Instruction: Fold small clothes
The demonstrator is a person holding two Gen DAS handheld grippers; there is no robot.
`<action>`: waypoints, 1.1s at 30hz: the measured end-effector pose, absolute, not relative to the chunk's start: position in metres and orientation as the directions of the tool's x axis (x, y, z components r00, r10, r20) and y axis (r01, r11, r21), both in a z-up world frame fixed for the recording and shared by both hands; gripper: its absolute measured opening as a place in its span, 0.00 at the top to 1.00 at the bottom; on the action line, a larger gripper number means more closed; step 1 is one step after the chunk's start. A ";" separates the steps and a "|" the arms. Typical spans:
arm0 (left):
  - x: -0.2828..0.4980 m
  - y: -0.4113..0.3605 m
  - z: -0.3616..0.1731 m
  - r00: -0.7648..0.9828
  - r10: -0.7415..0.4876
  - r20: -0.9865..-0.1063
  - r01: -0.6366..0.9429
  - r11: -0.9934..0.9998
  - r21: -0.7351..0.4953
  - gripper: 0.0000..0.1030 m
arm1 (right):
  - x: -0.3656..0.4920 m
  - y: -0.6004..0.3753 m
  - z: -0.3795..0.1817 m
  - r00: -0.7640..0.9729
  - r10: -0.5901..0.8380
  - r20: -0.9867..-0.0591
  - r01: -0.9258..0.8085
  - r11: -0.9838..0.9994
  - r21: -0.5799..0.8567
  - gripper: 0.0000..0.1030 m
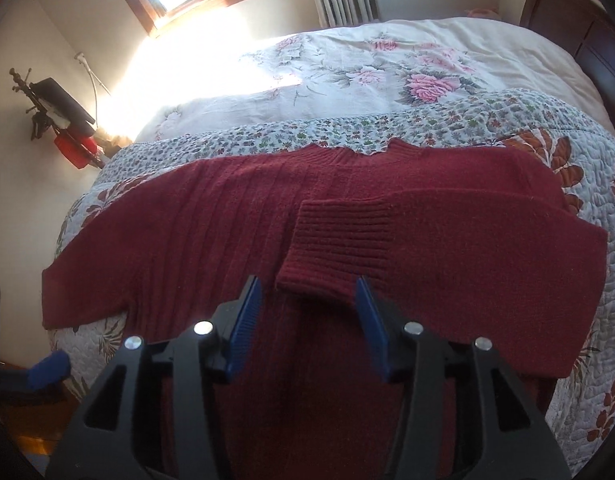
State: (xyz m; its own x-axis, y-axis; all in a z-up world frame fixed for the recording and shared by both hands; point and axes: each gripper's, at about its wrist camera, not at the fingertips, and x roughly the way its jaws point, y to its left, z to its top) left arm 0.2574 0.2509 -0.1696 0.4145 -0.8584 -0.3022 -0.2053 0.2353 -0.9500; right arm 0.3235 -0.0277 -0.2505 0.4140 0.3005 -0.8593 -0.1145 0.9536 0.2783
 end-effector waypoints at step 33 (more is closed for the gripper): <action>0.394 0.138 -0.222 0.042 -0.798 -0.601 -0.060 0.599 -0.799 0.95 | 0.124 -0.145 -0.223 0.457 0.284 -0.843 0.239 0.874 0.424 0.47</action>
